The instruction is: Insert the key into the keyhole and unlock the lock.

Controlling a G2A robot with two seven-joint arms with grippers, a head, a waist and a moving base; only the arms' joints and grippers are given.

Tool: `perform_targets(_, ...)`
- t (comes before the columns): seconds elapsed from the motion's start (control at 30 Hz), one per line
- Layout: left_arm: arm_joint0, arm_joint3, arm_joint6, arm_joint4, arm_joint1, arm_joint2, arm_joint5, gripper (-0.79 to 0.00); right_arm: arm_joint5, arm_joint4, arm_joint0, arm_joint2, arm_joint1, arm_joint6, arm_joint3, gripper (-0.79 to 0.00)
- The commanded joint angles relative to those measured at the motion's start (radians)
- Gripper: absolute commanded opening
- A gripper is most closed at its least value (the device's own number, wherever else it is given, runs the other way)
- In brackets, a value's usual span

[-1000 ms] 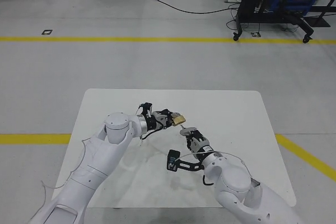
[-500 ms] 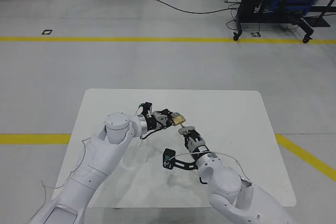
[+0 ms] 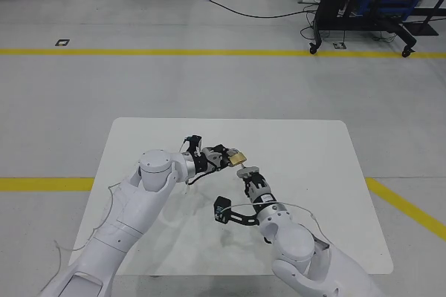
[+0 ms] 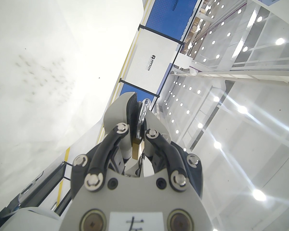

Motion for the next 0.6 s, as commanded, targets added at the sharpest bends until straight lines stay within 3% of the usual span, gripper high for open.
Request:
perform_targets(0.0,0.001,-0.002,-0.001,0.003,0.0,0.002,0.0,-0.785,-0.005,-0.015,0.0,-0.002,-0.005,0.009,0.005,-0.785)
perform_targets(0.57,0.006,-0.007,-0.018,-0.003,0.0,-0.002,-0.003,-0.785,-0.05,-0.056,0.006,-0.006,-0.046,0.022,0.031,-0.785)
